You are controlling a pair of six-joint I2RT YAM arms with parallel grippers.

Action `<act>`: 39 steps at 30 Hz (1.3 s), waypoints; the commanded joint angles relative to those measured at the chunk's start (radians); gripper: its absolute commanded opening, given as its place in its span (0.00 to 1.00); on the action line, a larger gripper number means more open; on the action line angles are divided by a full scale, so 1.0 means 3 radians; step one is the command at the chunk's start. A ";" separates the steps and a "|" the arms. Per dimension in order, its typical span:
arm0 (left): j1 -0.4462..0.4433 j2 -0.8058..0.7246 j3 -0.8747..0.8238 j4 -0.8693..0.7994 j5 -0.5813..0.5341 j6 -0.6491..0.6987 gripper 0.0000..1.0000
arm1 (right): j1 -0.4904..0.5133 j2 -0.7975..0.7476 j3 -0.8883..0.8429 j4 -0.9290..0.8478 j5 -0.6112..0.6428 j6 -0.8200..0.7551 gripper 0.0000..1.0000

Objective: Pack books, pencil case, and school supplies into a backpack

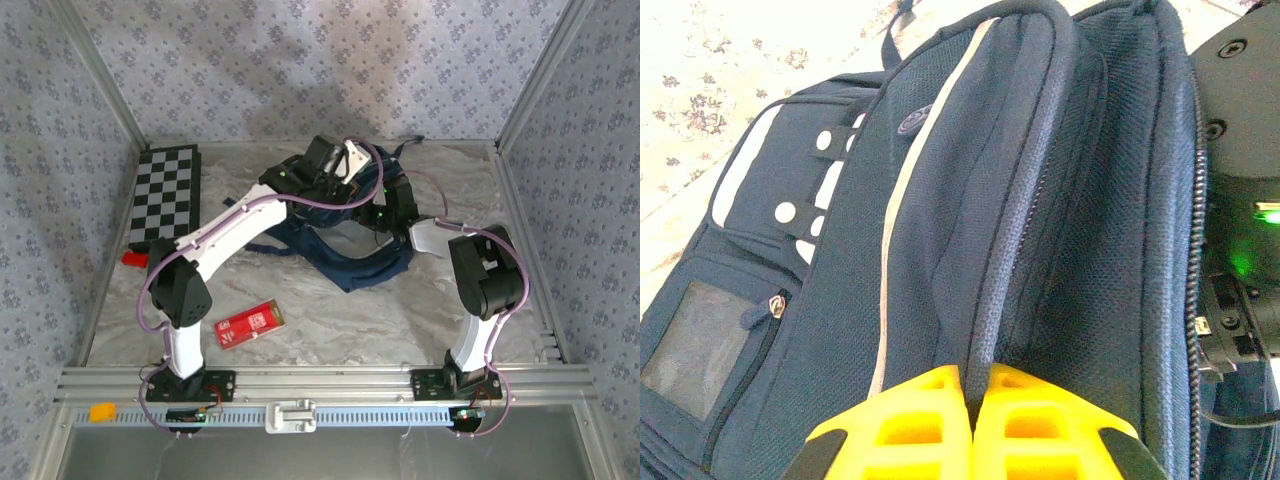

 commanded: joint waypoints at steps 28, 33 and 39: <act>0.1363 -0.1007 -0.2543 0.1675 0.1425 -0.3189 0.53 | 0.0249 -0.2149 -0.0502 -0.2370 0.0530 -0.0266 0.61; 0.1363 -0.0588 -0.2567 0.2020 0.1482 -0.3483 0.52 | 0.0317 -0.1877 -0.0521 -0.2141 0.0581 -0.0248 0.58; 0.1314 -0.0191 -0.2505 0.2407 0.1430 -0.3758 0.48 | 0.0293 -0.1842 -0.0628 -0.2011 0.0628 -0.0252 0.57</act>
